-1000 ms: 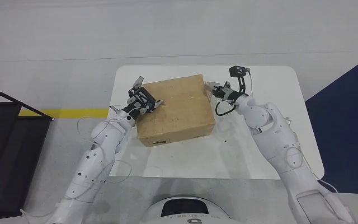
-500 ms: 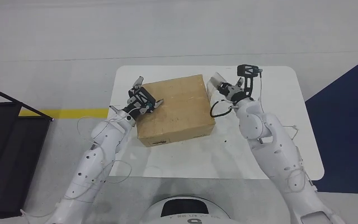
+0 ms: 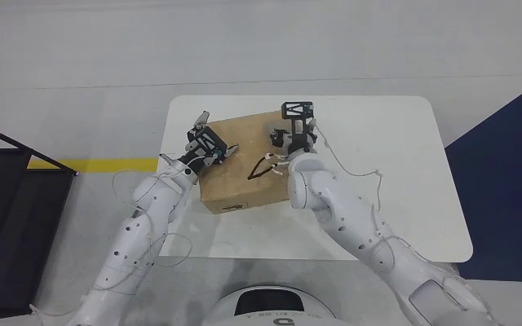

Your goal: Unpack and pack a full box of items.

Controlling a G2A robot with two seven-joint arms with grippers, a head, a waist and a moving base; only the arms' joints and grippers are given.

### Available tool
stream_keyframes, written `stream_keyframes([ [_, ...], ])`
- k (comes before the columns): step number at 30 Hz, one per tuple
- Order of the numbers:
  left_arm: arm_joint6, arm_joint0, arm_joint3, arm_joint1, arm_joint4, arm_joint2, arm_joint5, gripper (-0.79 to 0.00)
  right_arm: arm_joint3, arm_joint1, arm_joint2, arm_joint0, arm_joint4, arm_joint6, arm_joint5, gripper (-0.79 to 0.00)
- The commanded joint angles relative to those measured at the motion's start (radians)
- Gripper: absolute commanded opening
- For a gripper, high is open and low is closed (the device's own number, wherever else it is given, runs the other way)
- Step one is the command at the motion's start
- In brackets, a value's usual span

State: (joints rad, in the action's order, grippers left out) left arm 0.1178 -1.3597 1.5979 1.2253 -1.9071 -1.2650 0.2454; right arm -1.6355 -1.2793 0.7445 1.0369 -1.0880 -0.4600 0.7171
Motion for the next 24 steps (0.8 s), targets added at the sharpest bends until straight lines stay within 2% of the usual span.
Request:
stream_keyframes([
  [1,0.000,0.000,0.000,0.000,0.000,0.000,0.000,0.000,0.014,-0.012,-0.014,-0.011,-0.002,0.003,0.015,0.000],
  [5,0.008,-0.017,0.013,-0.001,0.043,-0.038,-0.050,0.000,0.035,-0.031,-0.027,-0.022,-0.011,0.008,0.030,0.000],
  [9,0.027,-0.086,0.032,-0.010,0.100,-0.139,-0.115,0.000,0.044,-0.043,-0.025,-0.020,-0.022,0.012,0.036,0.000],
  [15,0.042,-0.174,-0.011,-0.018,0.189,-0.248,-0.156,0.000,0.054,-0.055,-0.010,-0.012,-0.042,0.009,0.027,0.000],
  [19,0.024,-0.187,-0.069,-0.016,0.215,-0.242,-0.155,0.000,0.068,-0.061,0.013,-0.015,-0.049,-0.001,0.012,0.000],
  [24,-0.008,-0.137,-0.130,-0.003,0.204,-0.153,-0.155,0.000,0.061,-0.068,0.022,-0.008,-0.078,-0.016,-0.006,0.000],
])
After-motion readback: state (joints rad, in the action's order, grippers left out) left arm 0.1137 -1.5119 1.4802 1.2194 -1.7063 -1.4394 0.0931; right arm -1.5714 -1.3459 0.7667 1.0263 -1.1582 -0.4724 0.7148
